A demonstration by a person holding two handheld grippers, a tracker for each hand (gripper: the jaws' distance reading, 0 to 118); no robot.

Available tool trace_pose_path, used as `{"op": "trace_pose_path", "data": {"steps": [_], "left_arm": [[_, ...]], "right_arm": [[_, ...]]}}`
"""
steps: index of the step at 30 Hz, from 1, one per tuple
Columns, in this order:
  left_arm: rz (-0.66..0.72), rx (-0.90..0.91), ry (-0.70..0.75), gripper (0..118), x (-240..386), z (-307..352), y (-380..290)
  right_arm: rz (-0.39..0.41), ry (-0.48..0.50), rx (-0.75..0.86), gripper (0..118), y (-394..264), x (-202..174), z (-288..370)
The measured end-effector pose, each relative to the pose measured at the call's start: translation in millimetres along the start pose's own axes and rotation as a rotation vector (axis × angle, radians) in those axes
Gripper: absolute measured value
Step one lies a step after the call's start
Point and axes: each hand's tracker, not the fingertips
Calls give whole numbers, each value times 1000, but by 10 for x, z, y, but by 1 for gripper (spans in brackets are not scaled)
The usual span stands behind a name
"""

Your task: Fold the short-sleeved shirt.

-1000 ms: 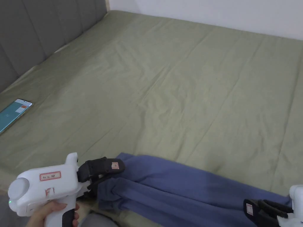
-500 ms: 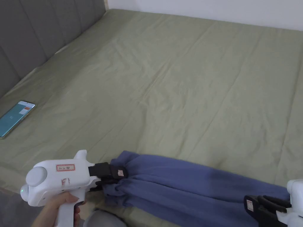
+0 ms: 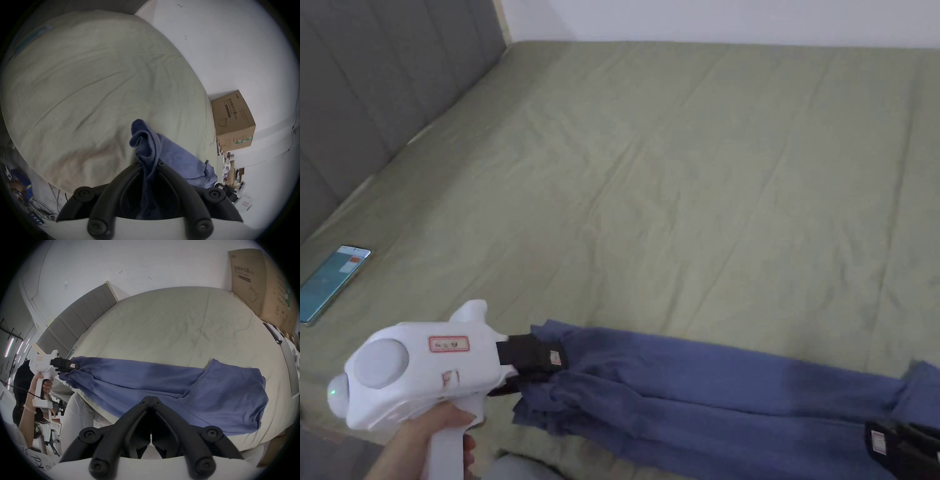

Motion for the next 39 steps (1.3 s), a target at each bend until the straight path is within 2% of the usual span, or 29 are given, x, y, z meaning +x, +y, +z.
{"op": "trace_pose_path", "data": {"steps": [4, 7, 13, 19, 26, 27, 28, 31, 32, 33, 39], "left_arm": [[-100, -13, 13, 8, 630, 107, -92], [-161, -27, -37, 8, 1043, 74, -181], [-286, -183, -122, 8, 1686, -472, -372], [-332, -330, -95, 8, 2041, -1255, -600], [-386, -424, -99, 10, 2324, -1682, -781], [-377, -427, -113, 18, 2347, -1717, -790], [-363, -445, -135, 41, 2357, -1738, -796], [-306, -489, -197, 98, 2376, -1729, -787], [-308, -483, -199, 106, 2371, -1685, -774], [-315, -475, -203, 107, 2371, -1630, -759], [-382, -412, -170, 107, 2224, -1216, -545]], "right_arm": [[-45, -14, 26, 0, -47, 128, 86], [-63, -27, 45, 0, -82, 216, 157], [-110, -48, 69, 0, -205, 394, 259], [-163, -73, 69, 0, -350, 561, 356], [-201, -106, 58, 0, -456, 700, 399], [-206, -107, 58, 0, -469, 707, 403], [-211, -107, 58, 0, -476, 710, 406], [-213, -107, 55, 0, -493, 708, 412], [-212, -109, 53, 0, -502, 706, 413], [-211, -110, 50, 0, -509, 705, 413], [-212, -107, 35, 0, -554, 719, 392]]}}
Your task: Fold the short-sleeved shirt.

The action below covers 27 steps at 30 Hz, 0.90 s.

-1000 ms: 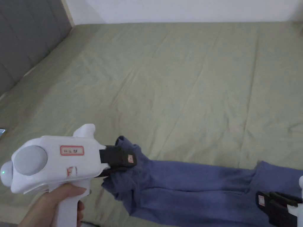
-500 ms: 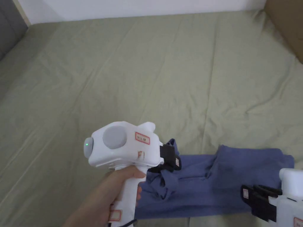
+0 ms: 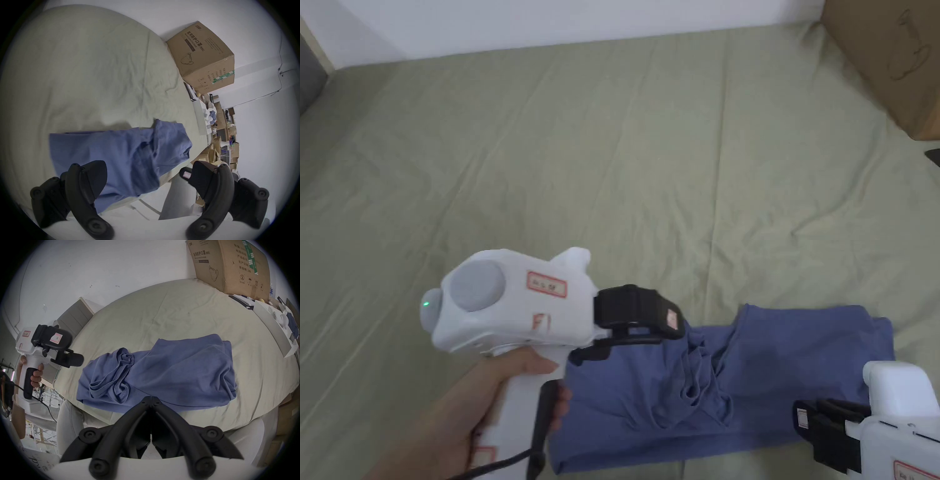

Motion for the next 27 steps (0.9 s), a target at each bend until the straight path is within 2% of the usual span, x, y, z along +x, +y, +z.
{"op": "trace_pose_path", "data": {"steps": [3, 4, 5, 6, 7, 8, 10, 15, 24, 27], "left_arm": [[11, 9, 88, 105, -158, 166, -42], [10, 11, 92, 97, -205, 198, -66], [9, 12, 98, 79, -255, 231, -95], [12, 26, 109, 53, -291, 257, -128], [13, 35, 121, 16, -267, 253, -163], [27, 38, 143, 8, -290, 227, -187], [31, 33, 158, 7, -286, 140, -233], [-44, -39, 56, 4, -128, -198, -325], [-153, -284, 81, 4, 210, -1013, -434], [-151, -311, 67, 4, 273, -1152, -463]], "right_arm": [[1, 3, -2, 0, -10, -5, -10], [0, 5, -2, 0, -14, -5, -11], [0, 7, -2, 0, -20, -6, -13], [-1, 10, -2, 0, -25, -6, -24], [0, 11, -4, 0, -29, -6, -28], [1, 12, -5, 0, -34, -8, -31], [5, 14, -8, 0, -40, -18, -36], [-4, 12, -13, 0, -88, 39, -23], [-66, -16, -3, 0, -213, 268, 84], [-91, -25, -4, 0, -246, 325, 112]]}}
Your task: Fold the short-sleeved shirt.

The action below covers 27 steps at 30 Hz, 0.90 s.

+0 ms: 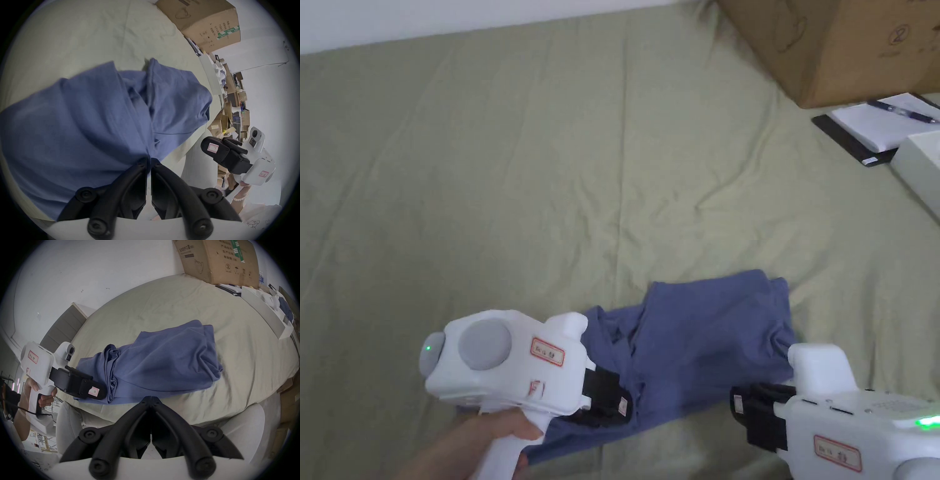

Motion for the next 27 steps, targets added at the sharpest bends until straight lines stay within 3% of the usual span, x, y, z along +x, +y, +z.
{"op": "trace_pose_path", "data": {"steps": [5, 11, 18, 24, 25, 26, 27], "left_arm": [[-38, -2, -127, 4, 154, 68, -39], [-166, 118, -67, 4, 221, 617, -126], [-67, 285, 6, 4, -276, 1497, -458], [84, 359, -81, 4, -915, 1699, -773], [113, 364, -112, 7, -1037, 1656, -789], [166, 373, -135, 22, -1161, 1593, -801], [194, 370, -161, 49, -1248, 1541, -801]], "right_arm": [[-21, 5, 12, 0, 24, 22, 27], [20, 14, 12, 0, 53, -56, 7], [51, 41, 0, 0, 30, -149, -28], [74, 56, -23, 0, 5, -229, -100], [79, 56, -28, 0, 7, -244, -113], [85, 56, -33, 0, 11, -263, -122], [89, 56, -36, 0, 15, -278, -127]]}}
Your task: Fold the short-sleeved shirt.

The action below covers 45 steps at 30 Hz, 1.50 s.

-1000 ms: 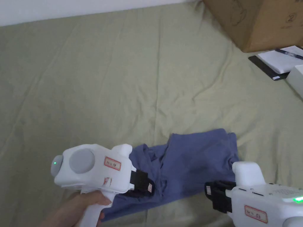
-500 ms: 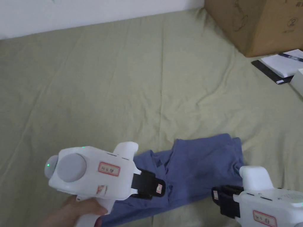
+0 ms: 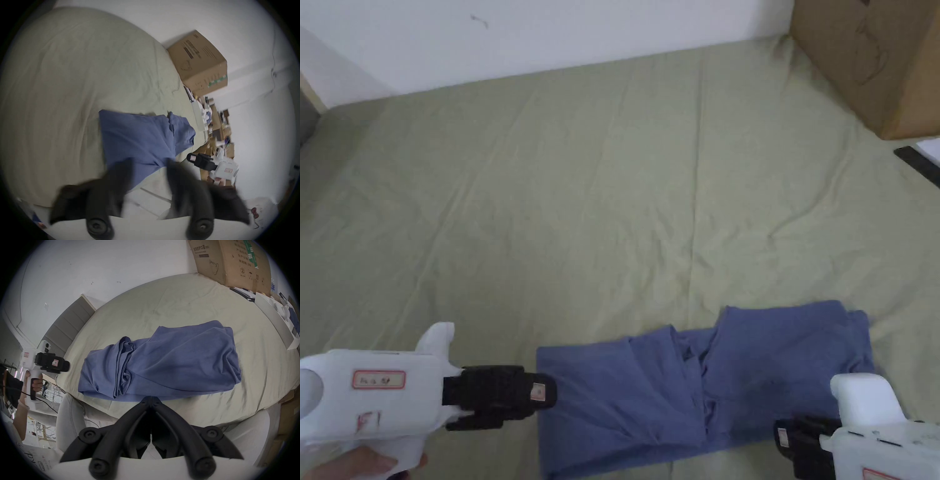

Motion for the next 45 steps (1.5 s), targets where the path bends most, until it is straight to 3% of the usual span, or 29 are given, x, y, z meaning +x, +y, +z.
{"op": "trace_pose_path", "data": {"steps": [1, 2, 3, 9, 11, 21, 23, 24, 25, 26, 28, 32, 39, 45], "left_arm": [[26, -11, -38, 87, -79, -61, -6], [41, -10, -93, 106, -190, -119, -4], [56, -3, -120, 112, -264, -150, 8], [181, -33, -207, 111, -578, -293, 146], [232, -68, -159, 111, -619, -391, 175], [170, -130, -193, 110, -630, -735, 314], [154, -127, -185, 102, -620, -718, 318], [133, -118, -143, 82, -625, -691, 331], [121, -118, -78, 40, -679, -685, 328], [151, -138, -52, 18, -734, -702, 328], [207, -151, -142, 18, -868, -687, 318], [199, -122, -151, 16, -724, -578, 269], [94, -166, -72, 15, -515, -180, 288], [100, -183, 32, 15, -683, 216, 296]], "right_arm": [[4, -1, -3, 0, 10, -16, 4], [9, 1, -4, 0, 21, -30, 14], [12, 1, -3, 0, 32, -37, 21], [17, -19, 2, 0, 110, -57, 35], [16, -26, -1, 0, 119, -77, 21], [34, -14, -45, 0, 116, -173, -121], [35, -14, -53, 0, 121, -182, -133], [35, -12, -53, 0, 125, -187, -128], [34, -10, -53, 0, 129, -189, -130], [32, -8, -54, 0, 137, -190, -139], [37, -10, -58, 0, 154, -201, -159], [40, -14, -56, 0, 168, -217, -150], [43, -18, -54, 0, 180, -226, -144], [46, -9, -59, 0, 168, -271, -177]]}}
